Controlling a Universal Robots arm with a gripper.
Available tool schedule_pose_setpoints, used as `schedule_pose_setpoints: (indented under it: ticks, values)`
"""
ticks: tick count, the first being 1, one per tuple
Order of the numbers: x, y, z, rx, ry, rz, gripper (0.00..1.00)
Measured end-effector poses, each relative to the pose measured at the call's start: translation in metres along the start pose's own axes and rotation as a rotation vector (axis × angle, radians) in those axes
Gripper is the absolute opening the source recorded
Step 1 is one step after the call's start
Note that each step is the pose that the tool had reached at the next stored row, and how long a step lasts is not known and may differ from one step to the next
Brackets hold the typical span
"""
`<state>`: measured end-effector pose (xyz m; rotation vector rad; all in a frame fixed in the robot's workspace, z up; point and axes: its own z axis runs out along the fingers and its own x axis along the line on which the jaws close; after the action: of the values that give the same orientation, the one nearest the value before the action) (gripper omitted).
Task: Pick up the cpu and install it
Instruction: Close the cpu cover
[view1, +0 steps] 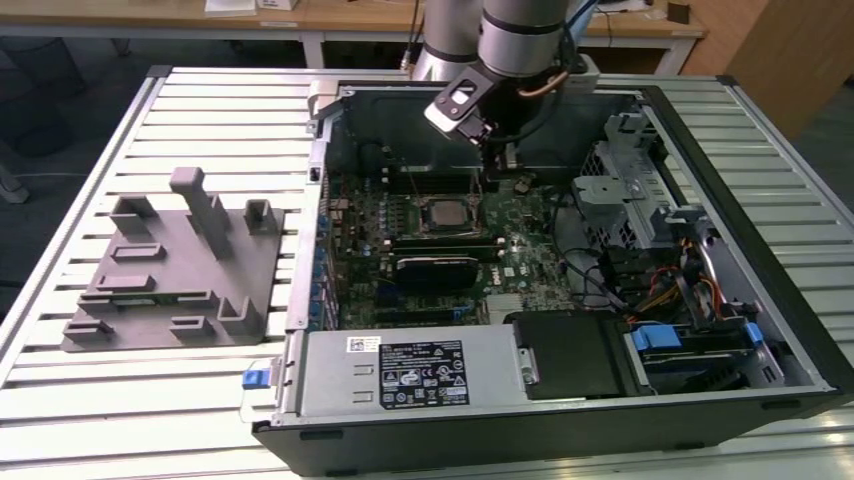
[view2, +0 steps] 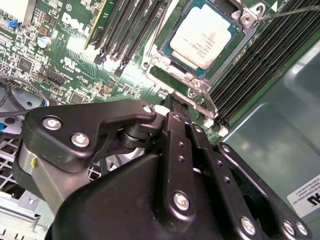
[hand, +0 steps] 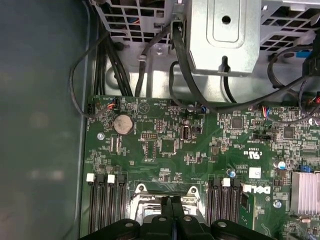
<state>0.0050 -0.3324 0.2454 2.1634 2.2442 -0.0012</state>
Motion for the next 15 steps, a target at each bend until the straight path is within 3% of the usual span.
schedule_pose_setpoints:
  ticks: [9, 15]
  values:
    - [0.0004, -0.0087, 0.002, -0.0001, 0.0001, 0.0, 0.11]
    - [0.0011, -0.0256, 0.0082, 0.0, 0.0, 0.0, 0.11]
